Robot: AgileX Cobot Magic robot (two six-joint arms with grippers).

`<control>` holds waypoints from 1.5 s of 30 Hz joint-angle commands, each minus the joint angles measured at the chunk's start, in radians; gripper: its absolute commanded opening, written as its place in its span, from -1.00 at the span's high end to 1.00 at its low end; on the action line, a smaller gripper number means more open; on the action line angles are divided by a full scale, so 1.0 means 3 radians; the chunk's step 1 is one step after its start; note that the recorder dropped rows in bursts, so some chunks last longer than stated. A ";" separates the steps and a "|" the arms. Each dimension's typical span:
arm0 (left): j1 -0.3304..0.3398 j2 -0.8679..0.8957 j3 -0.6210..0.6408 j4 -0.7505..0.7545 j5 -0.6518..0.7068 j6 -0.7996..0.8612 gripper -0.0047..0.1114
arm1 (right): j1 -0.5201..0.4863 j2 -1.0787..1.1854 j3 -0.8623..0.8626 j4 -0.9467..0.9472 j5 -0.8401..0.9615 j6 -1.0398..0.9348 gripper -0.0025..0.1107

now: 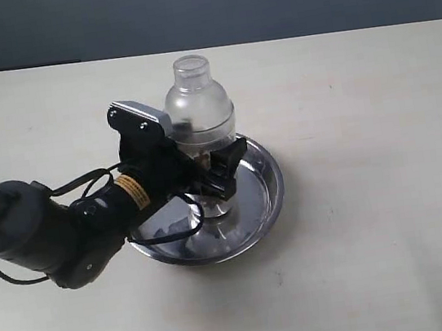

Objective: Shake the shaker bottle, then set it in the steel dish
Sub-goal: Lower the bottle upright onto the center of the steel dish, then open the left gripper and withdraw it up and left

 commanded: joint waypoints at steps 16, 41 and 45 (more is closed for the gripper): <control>0.0067 0.0021 -0.0007 0.0215 -0.0208 -0.0152 -0.59 | 0.0011 0.0013 0.0004 -0.0011 -0.0041 -0.0012 0.97; 0.0361 -0.0709 -0.0007 0.0753 0.0064 -0.0333 -0.90 | 0.0011 0.0013 0.0004 -0.0011 -0.0048 -0.0012 0.97; 0.0361 -0.0884 -0.0007 0.0737 0.0195 -0.0304 -0.90 | 0.0011 0.0013 0.0004 -0.0011 -0.0048 -0.0012 0.97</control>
